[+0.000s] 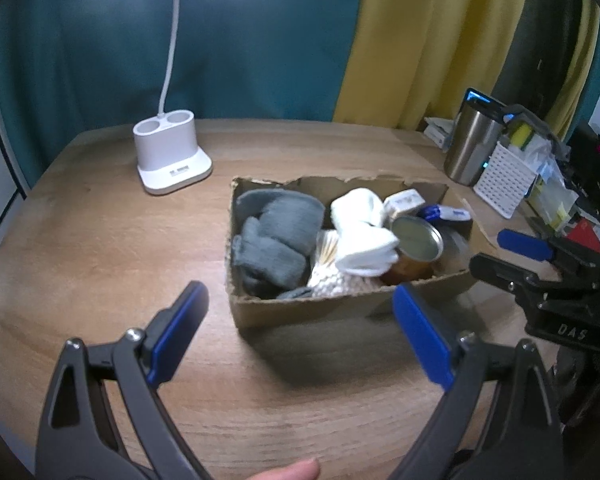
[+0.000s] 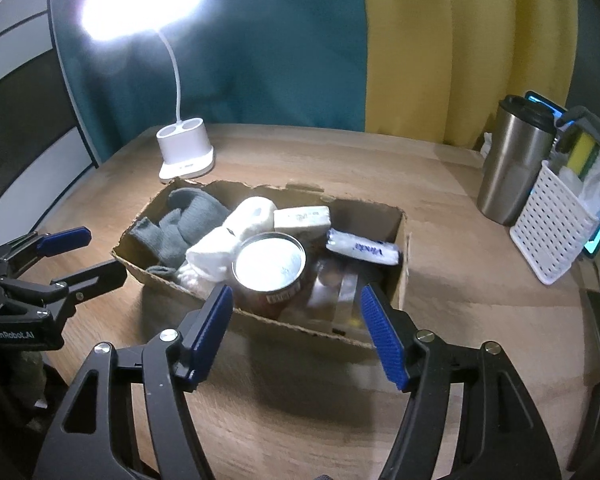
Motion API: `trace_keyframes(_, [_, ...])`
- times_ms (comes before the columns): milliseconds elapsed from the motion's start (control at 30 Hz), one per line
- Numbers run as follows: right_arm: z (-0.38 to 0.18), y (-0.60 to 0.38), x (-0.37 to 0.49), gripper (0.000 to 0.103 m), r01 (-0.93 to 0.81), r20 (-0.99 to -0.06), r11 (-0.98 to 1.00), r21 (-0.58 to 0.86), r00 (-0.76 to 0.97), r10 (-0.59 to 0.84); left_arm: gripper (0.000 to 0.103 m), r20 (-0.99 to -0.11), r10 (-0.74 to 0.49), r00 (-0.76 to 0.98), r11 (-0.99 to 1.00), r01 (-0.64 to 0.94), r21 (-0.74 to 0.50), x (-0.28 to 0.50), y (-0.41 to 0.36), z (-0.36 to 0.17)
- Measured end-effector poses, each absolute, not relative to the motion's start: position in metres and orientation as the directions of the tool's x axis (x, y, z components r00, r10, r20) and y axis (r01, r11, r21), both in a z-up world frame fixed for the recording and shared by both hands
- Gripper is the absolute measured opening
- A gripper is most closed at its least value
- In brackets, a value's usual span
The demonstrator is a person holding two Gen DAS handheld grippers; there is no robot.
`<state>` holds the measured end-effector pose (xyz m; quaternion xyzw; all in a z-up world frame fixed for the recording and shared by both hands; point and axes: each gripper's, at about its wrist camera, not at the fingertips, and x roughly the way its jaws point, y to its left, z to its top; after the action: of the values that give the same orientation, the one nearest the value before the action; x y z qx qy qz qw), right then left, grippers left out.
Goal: Organize objects
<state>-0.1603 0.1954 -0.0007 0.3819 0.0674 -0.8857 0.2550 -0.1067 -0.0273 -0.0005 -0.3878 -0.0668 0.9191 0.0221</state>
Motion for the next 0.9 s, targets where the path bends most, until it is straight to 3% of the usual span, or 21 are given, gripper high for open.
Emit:
trace_keyframes(200, [-0.002,0.203,-0.154,0.07,0.489,-0.71,-0.869,0.074,-0.586,-0.39,0.095,-0.692,0.121,-0.712,-0.987,-0.014,-0.158,-0.099,-0.024,0.003])
trace_keyframes(267, [-0.002,0.203,-0.151,0.081,0.487,-0.709,-0.87,0.07,-0.589,-0.387,0.095,-0.683,0.124,-0.72,-0.987,-0.019,-0.159,-0.095,-0.023,0.006])
trace_keyframes(333, [-0.002,0.205,-0.147,0.085,0.486,-0.7,-0.871,0.069,-0.598,-0.39,0.095,-0.677,0.123,-0.726,-0.987,-0.019,-0.159,-0.092,-0.023,0.008])
trace_keyframes(667, [0.001,0.212,-0.138,0.085,0.474,-0.683,-0.878,0.074,-0.617,-0.391,0.095,-0.673,0.12,-0.729,-0.988,-0.018,-0.156,-0.082,-0.022,0.007])
trace_keyframes(767, [0.001,0.214,-0.136,0.085,0.47,-0.683,-0.879,0.074,-0.619,-0.388,0.103,-0.678,0.108,-0.727,-0.989,-0.009,-0.147,-0.081,-0.022,0.005])
trace_keyframes(900, [-0.003,0.216,-0.135,0.085,0.465,-0.689,-0.882,0.08,-0.614,-0.386,0.103,-0.683,0.102,-0.724,-0.99,-0.007,-0.14,-0.081,-0.021,0.004])
